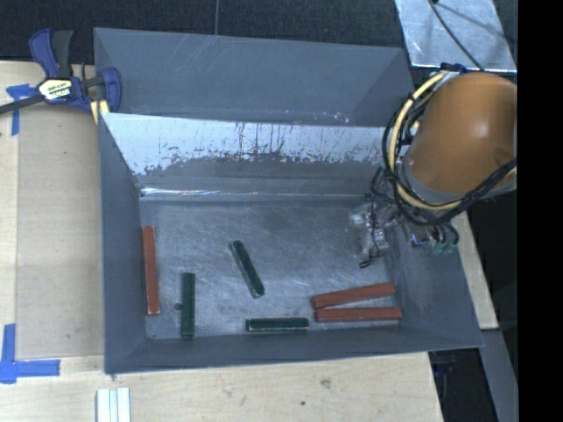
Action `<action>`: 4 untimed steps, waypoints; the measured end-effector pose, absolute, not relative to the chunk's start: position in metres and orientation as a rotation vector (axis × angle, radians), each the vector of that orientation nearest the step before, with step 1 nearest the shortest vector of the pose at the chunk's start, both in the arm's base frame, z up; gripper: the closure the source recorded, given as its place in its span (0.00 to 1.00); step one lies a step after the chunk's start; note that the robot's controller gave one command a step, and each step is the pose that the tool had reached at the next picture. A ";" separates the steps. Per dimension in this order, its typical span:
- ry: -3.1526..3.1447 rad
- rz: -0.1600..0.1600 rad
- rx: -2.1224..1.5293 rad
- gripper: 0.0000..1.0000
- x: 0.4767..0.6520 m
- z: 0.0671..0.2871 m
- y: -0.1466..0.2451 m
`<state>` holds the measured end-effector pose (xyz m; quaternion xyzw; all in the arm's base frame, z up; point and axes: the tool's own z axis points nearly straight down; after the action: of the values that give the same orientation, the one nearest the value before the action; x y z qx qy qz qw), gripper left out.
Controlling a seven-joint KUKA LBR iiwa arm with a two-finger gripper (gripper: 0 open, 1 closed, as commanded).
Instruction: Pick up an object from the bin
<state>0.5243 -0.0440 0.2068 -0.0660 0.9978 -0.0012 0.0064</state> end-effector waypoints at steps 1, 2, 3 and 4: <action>3.131 0.000 -0.207 0.00 0.522 0.202 -0.044; 3.144 0.001 -0.107 0.00 0.514 0.067 -0.054; 3.129 -0.002 -0.108 1.00 0.518 0.073 -0.054; 3.129 -0.001 -0.093 1.00 0.510 0.180 -0.030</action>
Offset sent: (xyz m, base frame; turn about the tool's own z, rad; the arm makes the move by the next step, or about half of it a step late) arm 0.0000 0.0000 0.0000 0.0000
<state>0.5097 -0.0297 0.1795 -0.0299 0.9995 -0.0004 0.0054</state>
